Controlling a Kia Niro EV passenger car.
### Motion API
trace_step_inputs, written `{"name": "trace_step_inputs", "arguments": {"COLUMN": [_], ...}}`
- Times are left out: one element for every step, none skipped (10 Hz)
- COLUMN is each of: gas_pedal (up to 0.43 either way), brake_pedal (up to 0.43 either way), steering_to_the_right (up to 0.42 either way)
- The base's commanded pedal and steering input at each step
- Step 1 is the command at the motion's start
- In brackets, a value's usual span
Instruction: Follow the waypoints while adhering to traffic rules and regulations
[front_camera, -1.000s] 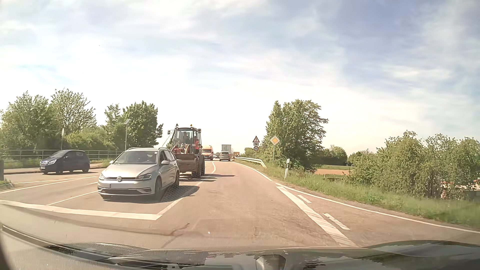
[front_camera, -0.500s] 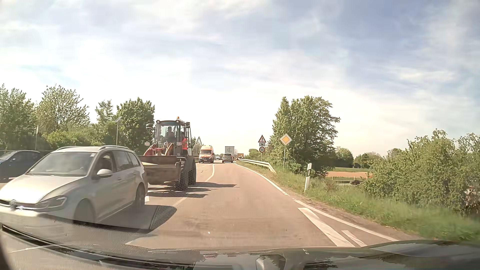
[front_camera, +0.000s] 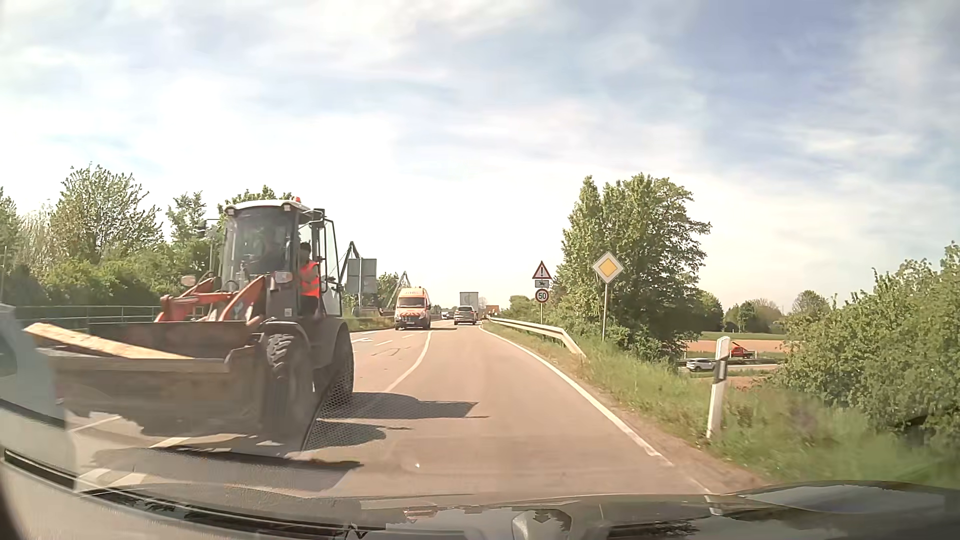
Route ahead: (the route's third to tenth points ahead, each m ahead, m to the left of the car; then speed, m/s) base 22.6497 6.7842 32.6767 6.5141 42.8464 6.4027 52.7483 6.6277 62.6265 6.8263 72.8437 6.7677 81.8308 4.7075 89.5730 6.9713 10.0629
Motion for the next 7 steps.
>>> {"name": "trace_step_inputs", "arguments": {"gas_pedal": [0.24,0.24,0.24,0.197,0.197,0.197,0.197], "brake_pedal": [0.0,0.0,0.0,0.0,0.0,0.0,0.0], "steering_to_the_right": [-0.026,-0.026,-0.026,-0.026,-0.026,-0.026,-0.024]}}
